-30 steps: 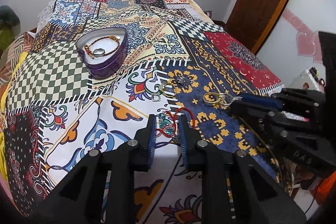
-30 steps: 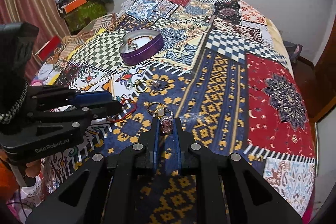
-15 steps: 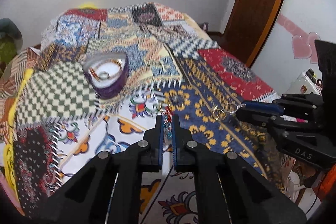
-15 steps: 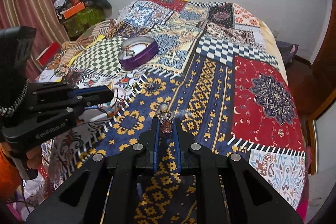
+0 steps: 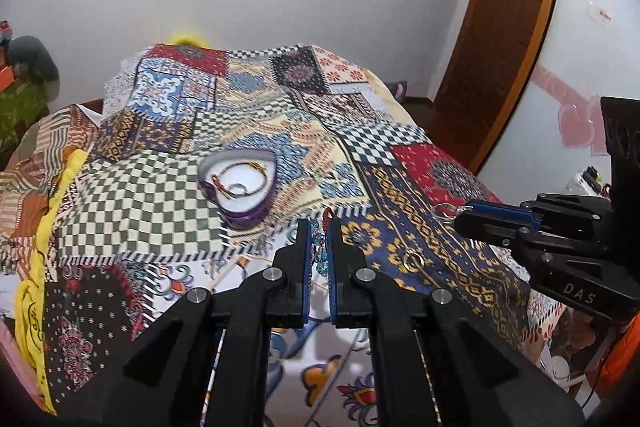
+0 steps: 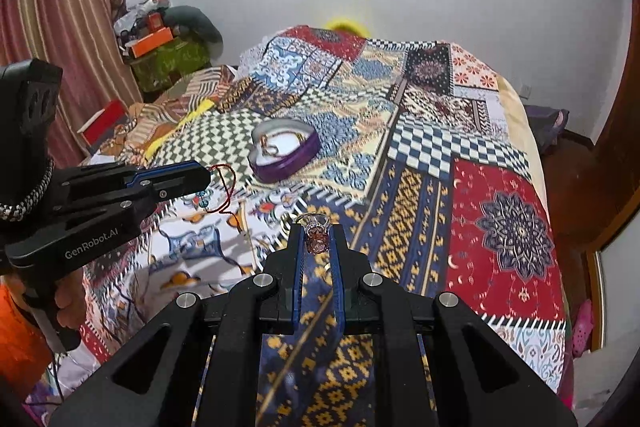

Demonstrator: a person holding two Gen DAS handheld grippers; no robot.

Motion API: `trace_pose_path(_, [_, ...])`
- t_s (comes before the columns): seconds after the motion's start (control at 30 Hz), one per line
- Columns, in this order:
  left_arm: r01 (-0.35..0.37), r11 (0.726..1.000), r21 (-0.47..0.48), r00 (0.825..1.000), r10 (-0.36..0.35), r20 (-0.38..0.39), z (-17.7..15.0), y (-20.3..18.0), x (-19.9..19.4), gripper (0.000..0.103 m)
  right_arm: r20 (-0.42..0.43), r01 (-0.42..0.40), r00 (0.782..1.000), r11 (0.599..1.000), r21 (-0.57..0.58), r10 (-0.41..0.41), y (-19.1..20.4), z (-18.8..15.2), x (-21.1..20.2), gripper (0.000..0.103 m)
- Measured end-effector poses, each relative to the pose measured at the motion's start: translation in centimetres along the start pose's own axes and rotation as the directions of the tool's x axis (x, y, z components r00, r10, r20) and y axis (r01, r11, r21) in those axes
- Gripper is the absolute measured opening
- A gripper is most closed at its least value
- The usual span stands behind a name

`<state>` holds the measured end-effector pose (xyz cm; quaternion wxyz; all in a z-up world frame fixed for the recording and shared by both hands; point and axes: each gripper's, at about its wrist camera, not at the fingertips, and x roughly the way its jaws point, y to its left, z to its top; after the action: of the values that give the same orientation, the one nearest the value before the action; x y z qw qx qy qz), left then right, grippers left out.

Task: Organize jewelry
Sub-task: 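Carry the bracelet into the heart tin and open the left gripper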

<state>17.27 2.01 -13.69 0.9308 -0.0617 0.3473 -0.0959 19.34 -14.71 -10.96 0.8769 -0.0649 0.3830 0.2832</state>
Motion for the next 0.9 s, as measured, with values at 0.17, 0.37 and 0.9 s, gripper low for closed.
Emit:
trace_pose_path(0.17, [-0.032, 0.999, -0.01, 0.999, 0.032, 0.034, 0.8, 1.5, -0.6, 0.005, 0.023, -0.005, 1.0, 1.0, -0.009, 0.005, 0.6, 1.5, 0.4, 0.011])
trace_pose_path(0.37, [-0.073, 0.997, -0.022, 0.995, 0.074, 0.063, 1.9, 3.4, -0.8, 0.005, 0.054, -0.012, 0.998, 1.0, -0.024, 0.014, 1.4, 3.5, 0.9, 0.011])
trace_pose_path(0.9, [-0.132, 0.991, -0.033, 0.988, 0.134, 0.078, 5.5, 7.4, 2.5, 0.005, 0.049, -0.014, 0.999, 0.999, -0.048, 0.016, 2.5, 7.8, 5.8, 0.011])
